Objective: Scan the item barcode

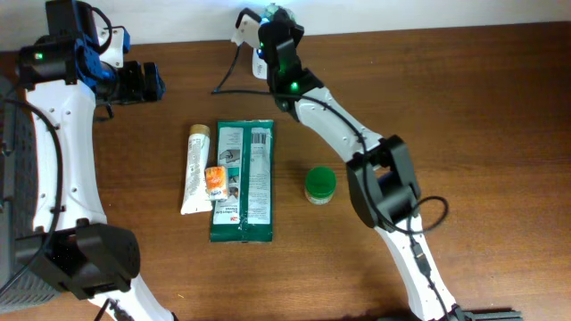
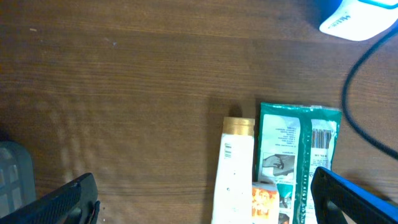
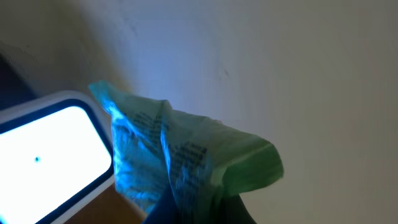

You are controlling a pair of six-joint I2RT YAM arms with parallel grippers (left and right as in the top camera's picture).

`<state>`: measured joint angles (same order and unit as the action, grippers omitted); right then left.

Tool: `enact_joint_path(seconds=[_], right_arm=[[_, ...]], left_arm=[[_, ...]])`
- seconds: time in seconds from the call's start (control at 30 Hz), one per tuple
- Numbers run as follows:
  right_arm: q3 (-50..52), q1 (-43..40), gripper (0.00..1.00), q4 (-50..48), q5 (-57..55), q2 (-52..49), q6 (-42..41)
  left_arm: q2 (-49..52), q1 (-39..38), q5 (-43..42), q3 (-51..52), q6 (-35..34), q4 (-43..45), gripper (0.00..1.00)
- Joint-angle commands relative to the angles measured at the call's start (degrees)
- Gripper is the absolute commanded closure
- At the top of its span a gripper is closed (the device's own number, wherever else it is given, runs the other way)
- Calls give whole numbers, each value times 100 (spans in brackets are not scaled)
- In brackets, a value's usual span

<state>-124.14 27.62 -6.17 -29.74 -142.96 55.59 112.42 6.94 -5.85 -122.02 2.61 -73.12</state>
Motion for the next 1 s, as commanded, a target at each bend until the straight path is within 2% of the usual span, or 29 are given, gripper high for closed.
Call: enact_joint_path(seconds=[0.0,0.17,0.23,0.33,0.43,0.53,0.7,0.77,0.93,0.97], right_arm=[[-81,-26,96,1060,55,1596,-2312],[-81,-219,96,4011,1141,3206,-4684],[-81,-728,96,5512,1978,3821,-6334],[-79,-1790,96,6957,3449,3939,-6992],[146,-2789,96,7976,3901,3580,-7005],[1086,-3624,96,7945,3901,3099,-7003],[2621,-4669,96,7062,4177,2728,-7007],[3117,-5095,96,6736,4188,2728,-7329],[4124,-5429,96,5991,4562,2728,-7361],[4153,-5425,92,6017,4562,2728,-7340]], left_arm=[[39,37,-39,-7,70,13,1],[39,37,-39,-7,72,15,1],[39,37,-39,-7,70,13,1],[39,37,-39,-7,72,15,1],[39,37,-39,-7,70,13,1],[39,37,-39,-7,70,13,1],[39,37,-39,-7,70,13,1],[39,37,-39,-7,70,15,1],[39,37,-39,-7,70,13,1],[39,37,-39,-7,70,13,1]])
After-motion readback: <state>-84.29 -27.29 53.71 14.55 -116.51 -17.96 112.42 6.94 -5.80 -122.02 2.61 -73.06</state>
